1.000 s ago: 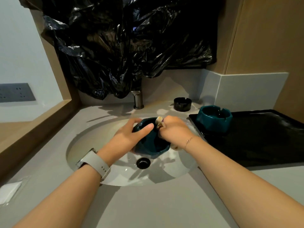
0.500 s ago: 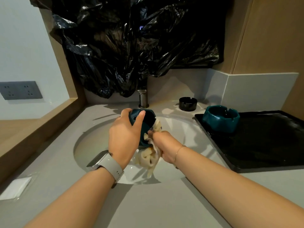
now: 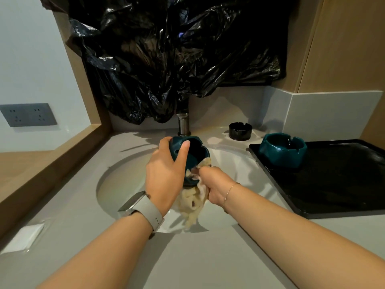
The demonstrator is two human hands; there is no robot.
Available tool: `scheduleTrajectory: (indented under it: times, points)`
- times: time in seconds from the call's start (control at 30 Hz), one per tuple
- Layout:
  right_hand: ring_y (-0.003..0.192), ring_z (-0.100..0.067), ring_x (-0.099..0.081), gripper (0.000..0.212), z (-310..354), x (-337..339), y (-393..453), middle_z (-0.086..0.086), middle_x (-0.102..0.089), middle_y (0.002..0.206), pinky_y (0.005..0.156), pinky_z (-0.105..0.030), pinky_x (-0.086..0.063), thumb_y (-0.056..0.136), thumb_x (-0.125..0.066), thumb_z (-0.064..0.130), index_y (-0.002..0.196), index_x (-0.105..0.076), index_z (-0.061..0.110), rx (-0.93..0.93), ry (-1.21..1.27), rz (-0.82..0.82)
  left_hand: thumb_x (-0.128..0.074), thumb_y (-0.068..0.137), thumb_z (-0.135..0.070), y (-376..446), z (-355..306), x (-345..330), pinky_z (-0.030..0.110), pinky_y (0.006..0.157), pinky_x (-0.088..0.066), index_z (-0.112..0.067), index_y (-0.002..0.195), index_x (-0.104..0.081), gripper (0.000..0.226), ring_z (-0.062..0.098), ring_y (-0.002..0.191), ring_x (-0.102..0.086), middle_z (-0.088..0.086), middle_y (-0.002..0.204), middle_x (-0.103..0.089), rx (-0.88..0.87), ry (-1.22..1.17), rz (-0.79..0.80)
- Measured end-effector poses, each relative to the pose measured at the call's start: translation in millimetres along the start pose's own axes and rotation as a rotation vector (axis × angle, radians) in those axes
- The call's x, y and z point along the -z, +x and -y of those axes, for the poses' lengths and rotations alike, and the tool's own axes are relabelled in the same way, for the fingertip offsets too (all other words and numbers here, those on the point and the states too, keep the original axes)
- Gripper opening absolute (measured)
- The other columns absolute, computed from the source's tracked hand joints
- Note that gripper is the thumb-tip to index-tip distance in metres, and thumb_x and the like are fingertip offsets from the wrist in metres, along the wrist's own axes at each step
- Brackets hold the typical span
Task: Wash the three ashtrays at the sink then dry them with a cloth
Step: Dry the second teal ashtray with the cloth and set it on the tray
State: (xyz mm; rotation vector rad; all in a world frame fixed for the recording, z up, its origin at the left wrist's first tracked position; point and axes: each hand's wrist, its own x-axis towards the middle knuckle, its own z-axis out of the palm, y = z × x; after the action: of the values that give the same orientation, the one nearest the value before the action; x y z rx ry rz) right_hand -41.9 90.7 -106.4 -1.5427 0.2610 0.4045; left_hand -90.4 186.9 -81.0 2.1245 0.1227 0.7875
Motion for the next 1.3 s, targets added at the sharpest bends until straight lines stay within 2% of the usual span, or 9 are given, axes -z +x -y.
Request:
scheduleTrajectory:
  times: [0.17,0.47,0.6,0.77,0.87,1.0,1.1,1.2,1.3]
  points:
    - [0.090,-0.033,-0.067,0.035,17,13,7,-0.011,-0.072,0.096,0.088,-0.045,-0.055,0.082,-0.067,0.045,0.098,-0.068,0.014,0.191,-0.122,-0.198,-0.045,0.096,-0.056,-6,-9,-5,0.033,0.086,-0.053,-0.028,0.131,-0.047,0.045,0.015,0.098,-0.060,-0.006,0.109,-0.062,-0.031,-0.045,0.055]
    - [0.071,-0.029,-0.066,0.020,14,4,-13,-0.017,-0.066,0.087,0.071,-0.040,-0.056,0.098,-0.043,0.005,0.097,-0.063,0.002,-0.070,0.127,0.204,-0.043,0.097,-0.055,4,2,0,0.028,0.084,-0.047,-0.025,0.139,-0.041,0.052,0.015,0.102,-0.057,-0.004,0.118,-0.061,0.023,-0.079,0.056]
    - [0.072,-0.024,-0.057,0.008,40,35,-2,-0.011,-0.063,0.083,0.063,-0.032,-0.050,0.091,-0.059,0.011,0.095,-0.060,0.005,0.169,-0.528,-0.084,-0.048,0.094,-0.058,10,5,10,0.021,0.088,-0.043,-0.040,0.148,-0.023,0.062,0.009,0.114,-0.055,-0.017,0.125,-0.055,0.026,-0.182,0.410]
    - [0.086,-0.026,-0.059,0.029,58,71,-14,-0.008,-0.056,0.094,0.081,-0.030,-0.048,0.088,-0.066,0.021,0.112,-0.052,0.011,0.113,-1.229,-0.063,-0.068,0.082,-0.057,21,15,17,0.037,0.116,-0.023,-0.057,0.136,-0.044,0.059,0.010,0.146,-0.019,-0.015,0.162,-0.012,-0.575,0.284,0.627]
    - [0.071,-0.021,-0.054,0.027,58,80,-16,-0.005,-0.054,0.081,0.059,-0.027,-0.044,0.086,-0.066,0.019,0.107,-0.052,0.009,0.063,-1.190,0.015,-0.063,0.077,-0.063,20,14,8,0.050,0.120,-0.020,-0.043,0.095,-0.060,0.028,0.013,0.148,-0.018,-0.014,0.155,-0.036,-0.710,0.398,0.706]
    - [0.086,-0.026,-0.057,0.032,61,87,-13,-0.008,-0.060,0.100,0.072,-0.028,-0.045,0.086,-0.066,0.028,0.111,-0.056,0.010,0.089,-1.101,-0.006,-0.047,0.074,-0.069,17,6,3,0.034,0.121,-0.003,-0.037,0.088,-0.059,0.038,-0.009,0.128,-0.034,-0.025,0.111,-0.060,-0.787,0.398,0.653]
    - [0.096,-0.026,-0.061,0.045,60,84,-12,-0.008,-0.064,0.110,0.082,-0.033,-0.048,0.086,-0.064,0.043,0.117,-0.058,0.012,0.105,-0.865,0.018,-0.050,0.078,-0.062,10,-4,0,0.025,0.100,-0.029,-0.037,0.081,-0.048,0.026,-0.003,0.085,-0.036,-0.028,0.077,-0.042,-0.829,0.327,0.562]
    - [0.112,-0.031,-0.059,0.040,53,67,-14,-0.012,-0.062,0.121,0.104,-0.045,-0.042,0.092,-0.051,0.053,0.109,-0.060,0.019,0.150,-0.479,0.118,-0.051,0.076,-0.062,7,-10,2,0.019,0.069,-0.034,-0.034,0.075,-0.046,0.028,0.005,0.076,-0.043,-0.019,0.073,-0.047,-0.624,0.185,0.505]
    - [0.095,-0.029,-0.060,0.033,46,44,-18,-0.013,-0.061,0.101,0.092,-0.042,-0.047,0.100,-0.035,0.045,0.083,-0.050,0.021,0.234,-0.151,0.066,-0.064,0.084,-0.050,6,-7,2,0.024,0.062,-0.038,-0.026,0.077,-0.055,0.027,0.007,0.073,-0.051,-0.009,0.074,-0.055,-0.321,0.069,0.402]
